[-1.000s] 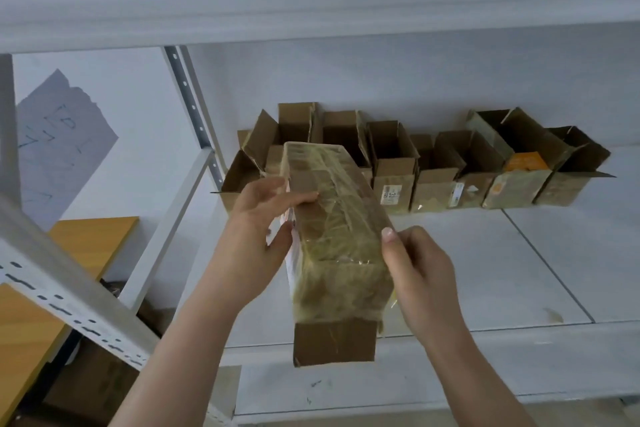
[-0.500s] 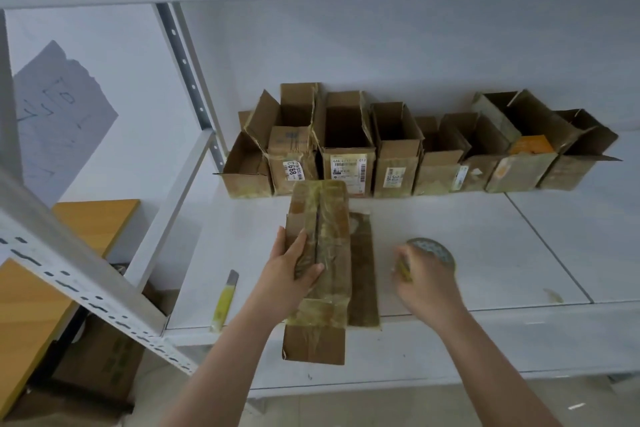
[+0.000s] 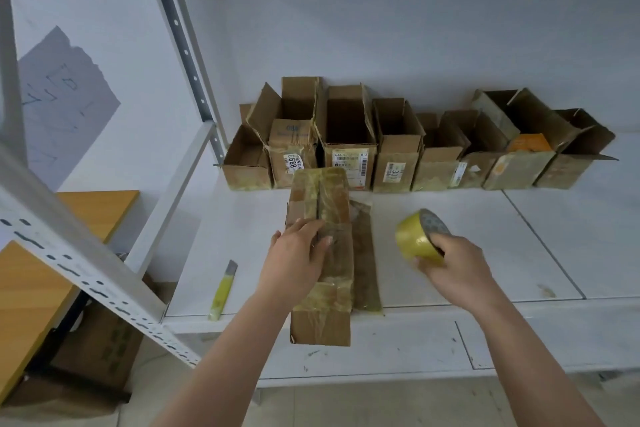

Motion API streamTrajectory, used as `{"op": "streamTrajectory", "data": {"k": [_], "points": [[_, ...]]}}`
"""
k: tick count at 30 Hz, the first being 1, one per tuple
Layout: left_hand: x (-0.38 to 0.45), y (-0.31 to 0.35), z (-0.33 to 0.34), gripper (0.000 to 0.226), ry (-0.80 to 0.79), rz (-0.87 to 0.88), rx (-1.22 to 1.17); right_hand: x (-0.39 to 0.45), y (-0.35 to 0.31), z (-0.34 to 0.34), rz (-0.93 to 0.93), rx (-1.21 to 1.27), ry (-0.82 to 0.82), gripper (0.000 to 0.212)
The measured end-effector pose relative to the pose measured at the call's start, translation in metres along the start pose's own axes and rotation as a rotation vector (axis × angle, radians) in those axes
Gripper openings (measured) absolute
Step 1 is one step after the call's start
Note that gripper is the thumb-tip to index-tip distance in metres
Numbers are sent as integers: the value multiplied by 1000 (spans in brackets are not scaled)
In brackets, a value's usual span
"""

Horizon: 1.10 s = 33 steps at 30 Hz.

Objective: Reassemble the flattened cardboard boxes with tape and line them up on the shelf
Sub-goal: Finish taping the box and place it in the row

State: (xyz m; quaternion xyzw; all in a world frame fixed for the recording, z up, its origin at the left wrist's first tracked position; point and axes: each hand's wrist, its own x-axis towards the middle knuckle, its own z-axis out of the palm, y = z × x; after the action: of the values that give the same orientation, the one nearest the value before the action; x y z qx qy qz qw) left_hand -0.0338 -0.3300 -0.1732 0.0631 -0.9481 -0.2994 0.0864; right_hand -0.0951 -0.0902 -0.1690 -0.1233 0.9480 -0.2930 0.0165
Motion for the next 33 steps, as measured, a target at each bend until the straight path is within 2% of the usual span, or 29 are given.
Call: {"op": "streamTrajectory", "data": {"k": [3,6,8,12,14,16,19,23,25,28,31,33], "points": [[-3,20,-8,81,-44,65,-318,-8,-32,-21,-77,423,-156,10],[-5,39,-10,99,-98,212,-442,-15,-56,-23,-115,551,-267,9],[-7,46,-11,89,-75,229,-482,-19,-66,-23,-130,574,-323,8],[-13,47,-8,43,75,196,-640,-20,-73,-21,-126,584,-375,9],[-15,45,-8,31,113,132,-678,-20,-77,-21,-147,574,-387,7],[-15,42,-11,30,160,63,-689,-19,-81,-24,-178,595,-399,9],[-16,36,-17,32,244,-8,-653,-17,-87,-31,-208,645,-386,24],[-22,26,-28,32,336,-49,-606,-12,-85,-42,-277,573,-386,38],[-23,9,-39,35,428,-111,-653,-9,-75,-48,-240,529,-353,38],[-31,-14,-46,23,495,-168,-635,-7,-60,-49,-149,388,-314,43],[-55,-25,-29,27,511,-244,-581,-9,-52,-32,-114,220,-340,57],[-68,-33,-17,28,542,-305,-583,-8,-47,-18,-116,85,-322,55]]}}
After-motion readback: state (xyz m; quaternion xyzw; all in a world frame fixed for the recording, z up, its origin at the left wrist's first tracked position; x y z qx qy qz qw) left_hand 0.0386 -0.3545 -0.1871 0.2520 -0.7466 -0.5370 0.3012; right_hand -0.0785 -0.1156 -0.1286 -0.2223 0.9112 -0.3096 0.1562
